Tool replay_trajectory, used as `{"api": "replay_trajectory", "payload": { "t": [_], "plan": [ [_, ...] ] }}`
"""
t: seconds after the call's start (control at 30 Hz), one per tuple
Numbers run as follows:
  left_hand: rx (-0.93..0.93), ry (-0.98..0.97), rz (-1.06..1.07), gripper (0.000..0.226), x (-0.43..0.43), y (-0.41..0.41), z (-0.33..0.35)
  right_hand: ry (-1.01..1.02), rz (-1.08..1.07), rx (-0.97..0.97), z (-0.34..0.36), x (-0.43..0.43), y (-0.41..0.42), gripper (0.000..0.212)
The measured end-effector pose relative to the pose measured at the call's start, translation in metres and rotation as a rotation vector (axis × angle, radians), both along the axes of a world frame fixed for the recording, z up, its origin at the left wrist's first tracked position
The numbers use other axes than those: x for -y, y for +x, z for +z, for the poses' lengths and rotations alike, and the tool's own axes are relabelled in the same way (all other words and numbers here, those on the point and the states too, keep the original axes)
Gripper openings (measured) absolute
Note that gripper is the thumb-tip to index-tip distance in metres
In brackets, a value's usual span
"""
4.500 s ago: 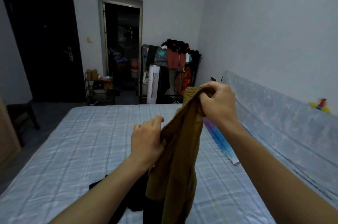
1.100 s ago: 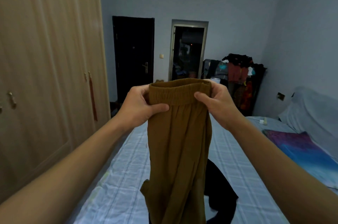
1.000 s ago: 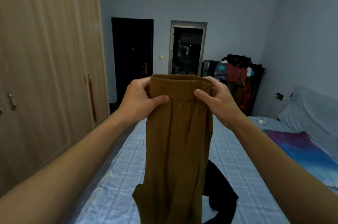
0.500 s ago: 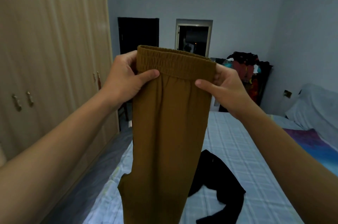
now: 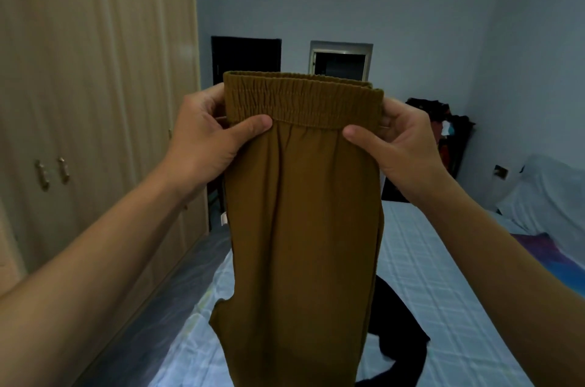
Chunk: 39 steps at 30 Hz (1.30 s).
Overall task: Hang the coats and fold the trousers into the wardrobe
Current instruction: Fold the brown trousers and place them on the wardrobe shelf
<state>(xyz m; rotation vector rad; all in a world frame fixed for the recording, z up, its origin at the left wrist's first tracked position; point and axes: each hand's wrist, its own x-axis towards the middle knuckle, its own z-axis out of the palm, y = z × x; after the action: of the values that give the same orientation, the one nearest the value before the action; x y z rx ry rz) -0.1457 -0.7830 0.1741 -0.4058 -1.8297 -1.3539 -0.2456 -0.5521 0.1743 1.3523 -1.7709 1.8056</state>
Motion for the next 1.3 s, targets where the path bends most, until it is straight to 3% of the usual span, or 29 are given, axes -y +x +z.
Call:
{"api": "replay_trajectory", "payload": {
  "t": [0.27,0.47,0.77,1.03,1.3],
  "plan": [
    [0.040,0.033,-0.017,0.038,0.002,-0.034,-0.004,-0.015,-0.027,0.076,-0.006,0.003,-0.032,0.045],
    [0.127,0.041,0.024,0.028,0.013,-0.103,-0.038,0.049,-0.085,0.177,-0.037,0.015,-0.094,0.047],
    [0.352,0.044,0.078,0.029,0.049,-0.262,-0.109,0.124,-0.157,0.351,-0.115,0.052,-0.258,0.029],
    [0.587,0.044,0.130,0.030,0.085,-0.410,-0.186,0.224,-0.209,0.539,-0.199,0.089,-0.406,0.031],
    [0.659,0.044,0.132,0.028,0.119,-0.517,-0.249,0.304,-0.293,0.573,-0.251,0.123,-0.504,0.024]
  ]
}}
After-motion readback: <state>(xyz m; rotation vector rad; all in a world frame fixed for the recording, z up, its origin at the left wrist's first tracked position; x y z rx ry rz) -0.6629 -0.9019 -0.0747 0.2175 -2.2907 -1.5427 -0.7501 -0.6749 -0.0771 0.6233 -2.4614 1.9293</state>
